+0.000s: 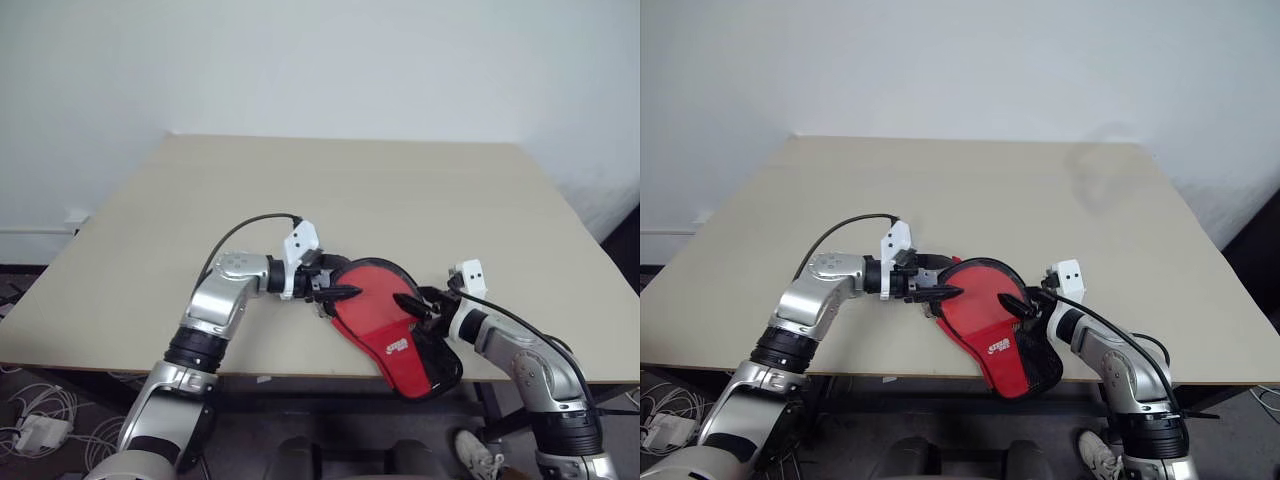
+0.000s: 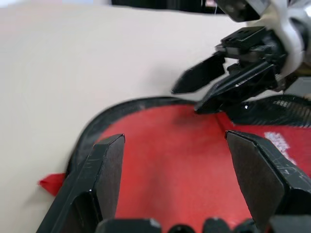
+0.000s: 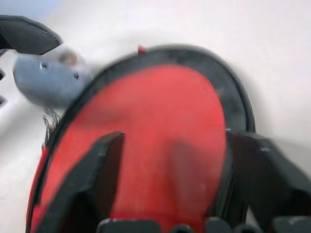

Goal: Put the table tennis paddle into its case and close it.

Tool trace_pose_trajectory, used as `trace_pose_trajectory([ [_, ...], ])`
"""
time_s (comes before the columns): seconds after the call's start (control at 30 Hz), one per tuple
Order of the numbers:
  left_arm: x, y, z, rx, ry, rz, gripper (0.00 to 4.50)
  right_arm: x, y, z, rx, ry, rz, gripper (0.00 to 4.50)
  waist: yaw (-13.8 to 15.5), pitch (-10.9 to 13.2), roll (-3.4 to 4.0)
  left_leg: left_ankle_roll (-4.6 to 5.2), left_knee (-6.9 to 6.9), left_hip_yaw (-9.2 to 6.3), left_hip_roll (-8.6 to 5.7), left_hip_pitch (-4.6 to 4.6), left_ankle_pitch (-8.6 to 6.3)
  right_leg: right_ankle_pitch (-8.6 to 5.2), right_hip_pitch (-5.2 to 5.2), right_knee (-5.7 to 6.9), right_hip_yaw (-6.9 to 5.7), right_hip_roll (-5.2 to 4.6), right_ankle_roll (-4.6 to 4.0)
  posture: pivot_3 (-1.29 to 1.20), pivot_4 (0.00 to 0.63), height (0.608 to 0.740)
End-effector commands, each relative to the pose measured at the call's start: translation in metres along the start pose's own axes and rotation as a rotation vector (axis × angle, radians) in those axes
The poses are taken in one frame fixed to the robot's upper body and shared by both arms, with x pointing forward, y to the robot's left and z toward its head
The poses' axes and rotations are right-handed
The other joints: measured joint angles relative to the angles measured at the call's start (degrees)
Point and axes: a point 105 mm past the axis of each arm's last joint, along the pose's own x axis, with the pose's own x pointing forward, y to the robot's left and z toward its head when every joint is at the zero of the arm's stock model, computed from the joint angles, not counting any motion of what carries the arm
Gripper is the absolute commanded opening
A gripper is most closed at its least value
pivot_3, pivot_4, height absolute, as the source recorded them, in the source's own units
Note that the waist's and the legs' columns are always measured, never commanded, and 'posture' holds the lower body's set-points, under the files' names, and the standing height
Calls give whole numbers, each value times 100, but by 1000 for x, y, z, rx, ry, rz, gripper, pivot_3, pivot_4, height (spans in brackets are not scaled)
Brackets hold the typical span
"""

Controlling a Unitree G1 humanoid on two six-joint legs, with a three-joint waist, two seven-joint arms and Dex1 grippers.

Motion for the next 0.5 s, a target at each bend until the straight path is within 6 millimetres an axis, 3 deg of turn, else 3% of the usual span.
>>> trace_pose_trajectory([
  [0.03, -15, 16, 24, 77, -31, 60, 3515, -10, 2, 40, -60, -195, 19, 3926, 9, 1, -3, 0, 0, 0, 0, 0, 0, 0, 1, -1, -1, 0, 0, 0, 0, 740],
  [0.17, -32, 36, 20, 122, 26, 132, 3515, -10, 24, 40, -87, -219, 114, 3926, -10, 2, -1, 0, -2, -2, 0, 0, 0, 0, -1, 0, -1, 2, 0, 0, 0, 740],
  [0.27, -42, 56, 16, 172, 80, 208, 3515, 2, 37, 13, -119, -98, 158, 3926, -8, 2, -1, 0, -3, 1, 2, 6, 0, 0, 1, 1, 0, 3, 0, 0, 0, 740],
  [0.37, -53, 69, 14, 157, 107, 232, 3515, 17, 37, -22, -155, 38, 130, 3926, -6, 3, -8, 0, -2, 2, 2, 5, 0, 0, 0, 1, -1, 3, 0, 0, 0, 740],
  [0.5, -65, 75, -2, 115, 166, 226, 3515, 25, 41, -34, -157, 74, 135, 3926, -5, 3, -8, -1, -2, 5, 1, -4, 0, 0, -8, 1, 0, 1, 0, 0, 0, 740],
])
